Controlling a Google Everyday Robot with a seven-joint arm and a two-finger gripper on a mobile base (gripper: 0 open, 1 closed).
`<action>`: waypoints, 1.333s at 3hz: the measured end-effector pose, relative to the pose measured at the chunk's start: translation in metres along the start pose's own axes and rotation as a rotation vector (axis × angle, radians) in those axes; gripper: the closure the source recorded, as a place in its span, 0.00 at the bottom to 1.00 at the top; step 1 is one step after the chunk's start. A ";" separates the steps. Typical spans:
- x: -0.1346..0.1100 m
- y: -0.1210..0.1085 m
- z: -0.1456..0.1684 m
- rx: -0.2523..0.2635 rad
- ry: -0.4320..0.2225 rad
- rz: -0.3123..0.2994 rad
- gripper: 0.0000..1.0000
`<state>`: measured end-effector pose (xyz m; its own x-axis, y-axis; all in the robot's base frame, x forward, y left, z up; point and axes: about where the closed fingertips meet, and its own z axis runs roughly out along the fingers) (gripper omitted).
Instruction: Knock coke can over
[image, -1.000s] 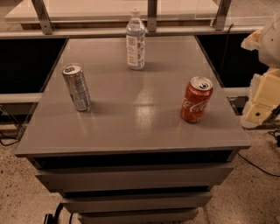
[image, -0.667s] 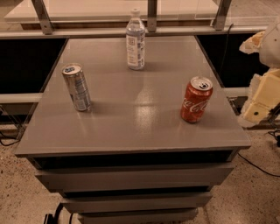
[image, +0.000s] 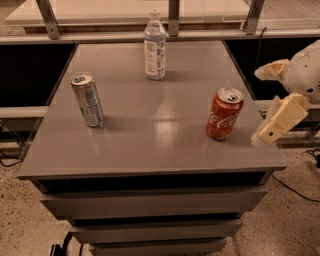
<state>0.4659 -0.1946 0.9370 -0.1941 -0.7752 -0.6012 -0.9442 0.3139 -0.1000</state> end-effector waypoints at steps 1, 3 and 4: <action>0.000 -0.006 0.030 -0.024 -0.145 0.040 0.00; -0.004 -0.016 0.086 -0.066 -0.388 0.109 0.18; -0.008 -0.016 0.104 -0.090 -0.481 0.113 0.41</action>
Offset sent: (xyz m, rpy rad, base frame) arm 0.0477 0.0379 -0.0695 0.4565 -0.0126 -0.0341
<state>0.5100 -0.1365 0.8610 -0.1716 -0.3919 -0.9038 -0.9478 0.3160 0.0430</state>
